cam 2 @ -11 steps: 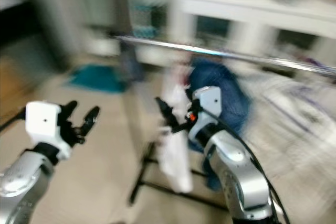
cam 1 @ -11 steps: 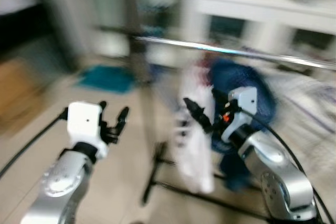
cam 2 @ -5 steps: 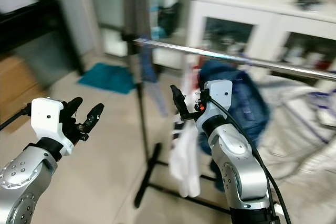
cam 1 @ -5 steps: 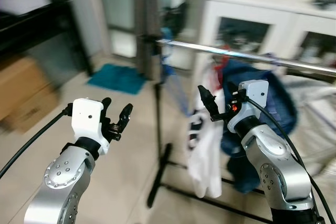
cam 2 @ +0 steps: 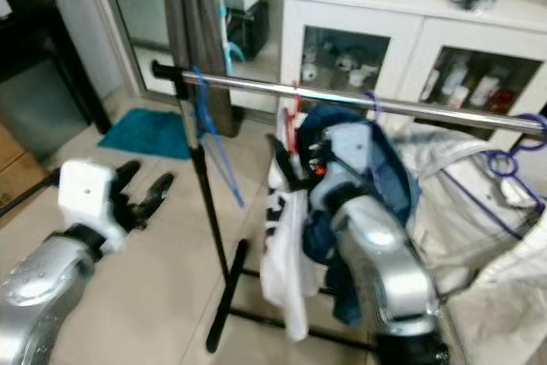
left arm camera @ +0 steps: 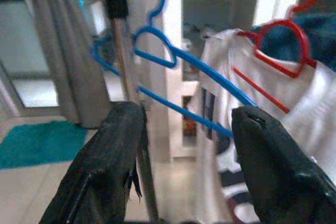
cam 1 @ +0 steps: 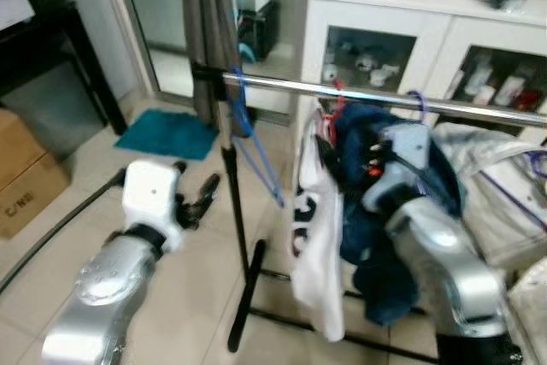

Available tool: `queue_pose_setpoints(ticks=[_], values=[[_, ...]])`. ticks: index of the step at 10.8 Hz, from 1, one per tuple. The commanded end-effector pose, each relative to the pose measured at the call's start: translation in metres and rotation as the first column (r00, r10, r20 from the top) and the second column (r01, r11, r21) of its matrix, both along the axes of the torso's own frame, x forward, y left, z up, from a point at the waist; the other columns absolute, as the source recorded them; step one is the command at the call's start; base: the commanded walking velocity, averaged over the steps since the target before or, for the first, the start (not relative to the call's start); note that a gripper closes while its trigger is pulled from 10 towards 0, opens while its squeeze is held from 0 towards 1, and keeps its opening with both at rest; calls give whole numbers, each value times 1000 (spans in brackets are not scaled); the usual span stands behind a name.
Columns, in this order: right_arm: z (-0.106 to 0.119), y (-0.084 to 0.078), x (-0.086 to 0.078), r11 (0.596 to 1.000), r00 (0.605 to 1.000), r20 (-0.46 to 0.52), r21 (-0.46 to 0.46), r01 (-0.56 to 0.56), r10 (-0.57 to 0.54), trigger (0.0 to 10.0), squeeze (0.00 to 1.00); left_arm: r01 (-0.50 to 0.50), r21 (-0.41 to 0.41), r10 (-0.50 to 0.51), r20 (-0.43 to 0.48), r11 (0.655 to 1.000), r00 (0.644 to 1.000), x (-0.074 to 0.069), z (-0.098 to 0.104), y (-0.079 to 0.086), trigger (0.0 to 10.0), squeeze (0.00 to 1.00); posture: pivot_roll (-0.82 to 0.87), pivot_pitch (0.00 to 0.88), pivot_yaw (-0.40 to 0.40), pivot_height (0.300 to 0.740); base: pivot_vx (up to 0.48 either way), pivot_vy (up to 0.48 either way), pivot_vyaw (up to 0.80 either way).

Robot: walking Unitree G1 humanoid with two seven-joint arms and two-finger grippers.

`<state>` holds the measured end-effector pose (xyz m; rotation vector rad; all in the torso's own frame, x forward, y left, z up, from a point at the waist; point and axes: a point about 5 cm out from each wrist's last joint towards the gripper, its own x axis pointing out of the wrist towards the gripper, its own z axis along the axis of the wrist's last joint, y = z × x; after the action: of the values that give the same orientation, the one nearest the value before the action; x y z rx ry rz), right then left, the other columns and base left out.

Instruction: Hang hanger

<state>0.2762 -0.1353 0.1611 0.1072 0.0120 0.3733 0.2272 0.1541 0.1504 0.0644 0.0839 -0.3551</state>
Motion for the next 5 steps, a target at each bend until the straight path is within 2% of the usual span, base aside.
queue_pose_setpoints(ticks=[1, 2, 3, 5], values=[[4, 6, 2, 1000, 1000, 2, 12, -28, 28, 10000, 1000, -8, 23, 8, 0, 1000, 1000, -1, 1, 6, 10000, 0, -35, 0, 9, 740, 0, 0, 0], [5, 6, 5, 1000, 1000, -8, 10, -19, 19, 10000, 1000, 3, 27, -3, 4, 1000, 1000, -1, 2, 8, 10000, 0, -34, 0, 7, 740, 0, 0, 0], [5, 11, 18, 999, 997, -72, 31, 10, -8, 10000, 1000, 83, 42, -82, -20, 996, 996, -2, 2, 10, 10000, 0, -37, 0, 10, 740, 0, 0, 0], [9, 22, 31, 999, 993, -108, 27, -33, 36, 10000, 1000, 234, 58, -227, -102, 970, 968, -10, -2, 11, 10000, 0, -39, 0, 18, 740, 0, 0, 0]])
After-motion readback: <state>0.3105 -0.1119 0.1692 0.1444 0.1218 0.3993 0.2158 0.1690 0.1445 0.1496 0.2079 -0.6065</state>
